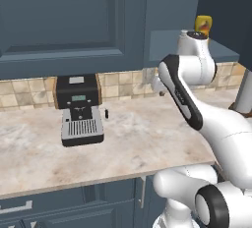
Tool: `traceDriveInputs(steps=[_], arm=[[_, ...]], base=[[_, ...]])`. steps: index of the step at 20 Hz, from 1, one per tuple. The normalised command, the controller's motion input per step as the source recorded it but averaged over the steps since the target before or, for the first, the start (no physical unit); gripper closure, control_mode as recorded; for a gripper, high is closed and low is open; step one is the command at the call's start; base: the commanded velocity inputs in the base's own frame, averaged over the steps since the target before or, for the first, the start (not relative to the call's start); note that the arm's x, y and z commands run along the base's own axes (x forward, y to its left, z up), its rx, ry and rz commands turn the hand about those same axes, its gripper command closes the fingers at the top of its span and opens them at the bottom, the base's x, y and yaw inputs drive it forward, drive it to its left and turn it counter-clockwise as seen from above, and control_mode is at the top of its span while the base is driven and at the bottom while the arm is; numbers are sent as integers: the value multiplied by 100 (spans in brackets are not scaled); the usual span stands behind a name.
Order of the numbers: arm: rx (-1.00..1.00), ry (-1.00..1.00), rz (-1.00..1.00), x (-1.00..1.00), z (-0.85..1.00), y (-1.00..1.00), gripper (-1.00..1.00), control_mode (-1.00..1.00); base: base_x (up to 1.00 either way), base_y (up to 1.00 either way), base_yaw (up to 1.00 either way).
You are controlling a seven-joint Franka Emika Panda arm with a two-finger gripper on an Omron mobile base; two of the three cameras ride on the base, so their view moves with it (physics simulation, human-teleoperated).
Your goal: Take 2 condiments from the cabinet and move them on the counter near the stove.Make sure the condiments are lined up with each other, next to each other.
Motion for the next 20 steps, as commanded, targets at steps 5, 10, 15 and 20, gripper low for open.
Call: traceDriveInputs(steps=[5,10,15,20], arm=[[0,-28,-12,0,44,-18,-100,-100],[0,-20,-11,0,54,-14,-100,-100],[0,-18,-8,0,53,-10,-100,-100],[0,-18,-3,0,56,-11,-100,-100]], base=[[0,0,0],[0,0,0],[0,0,0],[0,0,0]])
